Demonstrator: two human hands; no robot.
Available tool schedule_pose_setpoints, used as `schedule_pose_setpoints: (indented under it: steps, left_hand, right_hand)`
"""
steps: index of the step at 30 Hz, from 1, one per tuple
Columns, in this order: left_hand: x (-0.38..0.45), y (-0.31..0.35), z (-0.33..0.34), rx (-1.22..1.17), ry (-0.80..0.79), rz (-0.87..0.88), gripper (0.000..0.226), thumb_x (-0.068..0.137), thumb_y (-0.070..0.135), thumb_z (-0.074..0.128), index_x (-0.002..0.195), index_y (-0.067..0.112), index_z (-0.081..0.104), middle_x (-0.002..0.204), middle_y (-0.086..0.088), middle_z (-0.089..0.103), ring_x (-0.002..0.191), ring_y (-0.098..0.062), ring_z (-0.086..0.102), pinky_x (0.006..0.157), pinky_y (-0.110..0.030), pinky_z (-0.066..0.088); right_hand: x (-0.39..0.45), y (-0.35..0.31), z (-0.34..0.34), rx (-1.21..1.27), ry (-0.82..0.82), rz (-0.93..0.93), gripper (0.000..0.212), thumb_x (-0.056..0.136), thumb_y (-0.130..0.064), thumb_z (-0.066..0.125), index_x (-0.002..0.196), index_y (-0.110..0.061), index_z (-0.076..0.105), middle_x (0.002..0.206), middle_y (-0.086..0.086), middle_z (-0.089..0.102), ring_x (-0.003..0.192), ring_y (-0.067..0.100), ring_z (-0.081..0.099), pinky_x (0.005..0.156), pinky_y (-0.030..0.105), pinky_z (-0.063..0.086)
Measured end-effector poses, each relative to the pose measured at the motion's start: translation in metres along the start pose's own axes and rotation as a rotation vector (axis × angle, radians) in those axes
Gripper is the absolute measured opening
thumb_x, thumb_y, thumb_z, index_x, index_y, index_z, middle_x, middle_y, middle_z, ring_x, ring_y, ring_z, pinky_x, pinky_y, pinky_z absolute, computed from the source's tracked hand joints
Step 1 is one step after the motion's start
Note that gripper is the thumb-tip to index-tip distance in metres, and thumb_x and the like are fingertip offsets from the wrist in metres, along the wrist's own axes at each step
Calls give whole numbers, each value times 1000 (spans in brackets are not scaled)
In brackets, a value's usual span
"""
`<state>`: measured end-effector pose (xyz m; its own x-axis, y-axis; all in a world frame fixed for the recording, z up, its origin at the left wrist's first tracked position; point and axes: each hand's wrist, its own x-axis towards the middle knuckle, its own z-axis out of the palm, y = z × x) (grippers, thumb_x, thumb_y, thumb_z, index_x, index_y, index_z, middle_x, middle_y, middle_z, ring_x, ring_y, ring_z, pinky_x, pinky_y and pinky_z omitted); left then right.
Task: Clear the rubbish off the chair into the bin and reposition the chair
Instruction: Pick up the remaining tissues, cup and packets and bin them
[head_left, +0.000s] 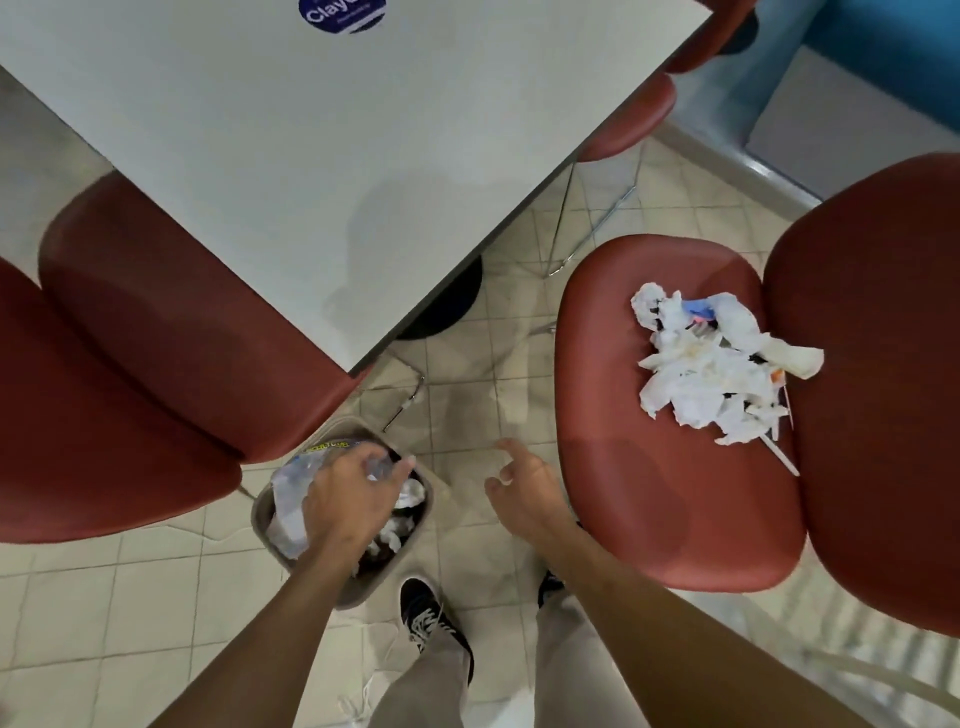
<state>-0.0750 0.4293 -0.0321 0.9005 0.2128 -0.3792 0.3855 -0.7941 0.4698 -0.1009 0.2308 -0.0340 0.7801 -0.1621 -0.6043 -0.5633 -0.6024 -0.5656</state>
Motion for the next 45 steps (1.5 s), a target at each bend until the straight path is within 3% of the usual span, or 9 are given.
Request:
schedule_pose_setpoints:
  steps: [3,8,11,18,21,29,37,45]
  left_hand:
    - [0,36,13,16,-42,70,42,74,65,64,99,31,65,95,4,67,88,-18,61,75,-33,51]
    - [-5,113,42,12,-110,161,50,75,63,65,112,30,63,109,3,66,99,-19,61,83,-38,53]
    - [-9,159,62,22,-125,212,48,76,61,66,113,32,62,108,5,63,100,-17,58,83,-34,50]
    - [-13,263,113,47,-171,374,47,73,60,69,111,33,63,107,6,60,102,-16,58,83,-31,47]
    - [-15,300,137,90,-191,440,49,72,63,67,113,37,61,105,10,59,99,-11,58,76,-28,44]
    - [-12,348,197,159,-233,545,52,72,63,66,117,37,58,108,8,58,106,-15,57,82,-31,44]
    - [8,361,252,231,-307,575,53,75,49,71,123,31,56,115,3,56,111,-17,51,89,-31,44]
    - [52,364,306,249,-360,542,49,84,35,67,129,27,52,122,0,52,113,-20,52,86,-33,45]
  right_hand:
    - [4,17,-33,32,52,8,49,88,-18,59,135,-23,47,96,0,58,92,18,59,83,29,51]
    - [15,51,-100,79,163,30,49,83,-16,56,131,-24,49,107,6,64,96,23,61,89,35,51]
    - [21,71,-138,100,227,42,51,84,-17,55,134,-25,47,116,4,62,103,24,60,91,34,50]
    - [43,131,-221,180,316,137,49,87,-22,60,134,-24,48,111,5,59,96,21,61,88,35,51]
    - [48,161,-247,187,345,176,50,88,-21,60,136,-22,46,115,8,55,99,22,58,85,32,49]
    - [70,223,-277,200,381,243,52,84,-18,64,134,-23,49,108,6,55,92,18,53,83,36,50]
    - [112,265,-280,209,357,246,57,82,-17,65,135,-24,47,128,6,51,115,24,53,96,38,46]
    - [173,286,-279,98,351,140,61,85,-25,67,139,-32,42,135,-3,39,96,9,48,84,26,41]
